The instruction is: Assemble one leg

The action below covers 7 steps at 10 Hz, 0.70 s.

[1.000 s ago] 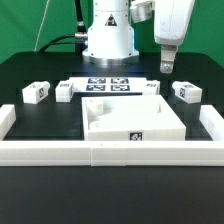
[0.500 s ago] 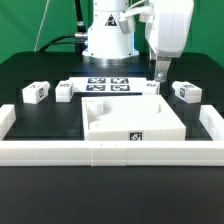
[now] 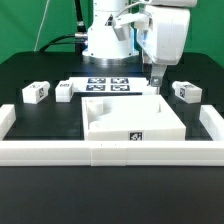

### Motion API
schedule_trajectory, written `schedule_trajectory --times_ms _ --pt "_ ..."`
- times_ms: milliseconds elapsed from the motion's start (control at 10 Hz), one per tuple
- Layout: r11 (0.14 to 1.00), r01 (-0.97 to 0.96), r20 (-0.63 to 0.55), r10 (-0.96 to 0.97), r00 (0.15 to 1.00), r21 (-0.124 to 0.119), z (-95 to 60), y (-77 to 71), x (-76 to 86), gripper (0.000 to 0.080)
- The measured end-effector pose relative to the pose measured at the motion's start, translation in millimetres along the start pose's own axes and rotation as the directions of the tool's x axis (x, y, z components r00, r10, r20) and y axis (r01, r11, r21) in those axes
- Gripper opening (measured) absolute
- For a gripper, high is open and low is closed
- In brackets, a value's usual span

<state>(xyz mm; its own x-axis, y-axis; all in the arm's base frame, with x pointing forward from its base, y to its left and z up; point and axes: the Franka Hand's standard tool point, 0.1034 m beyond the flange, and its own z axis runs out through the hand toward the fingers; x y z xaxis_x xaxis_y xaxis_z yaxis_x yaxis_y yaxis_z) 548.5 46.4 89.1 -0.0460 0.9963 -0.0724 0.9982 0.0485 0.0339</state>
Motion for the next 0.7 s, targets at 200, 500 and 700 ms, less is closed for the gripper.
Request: schedule_trajectory --times_ms 200,500,700 --pt "0.999 0.046 -0.002 -0.046 0.999 0.019 6.3 -13.3 -9.8 0.065" --pt "0.997 0.063 -0.028 -0.062 0.998 0.043 36.3 -58.9 -21.8 0.065" --pt "0.997 0.051 -0.041 -0.049 0.998 0.063 55.8 -70.7 -26.0 0.065"
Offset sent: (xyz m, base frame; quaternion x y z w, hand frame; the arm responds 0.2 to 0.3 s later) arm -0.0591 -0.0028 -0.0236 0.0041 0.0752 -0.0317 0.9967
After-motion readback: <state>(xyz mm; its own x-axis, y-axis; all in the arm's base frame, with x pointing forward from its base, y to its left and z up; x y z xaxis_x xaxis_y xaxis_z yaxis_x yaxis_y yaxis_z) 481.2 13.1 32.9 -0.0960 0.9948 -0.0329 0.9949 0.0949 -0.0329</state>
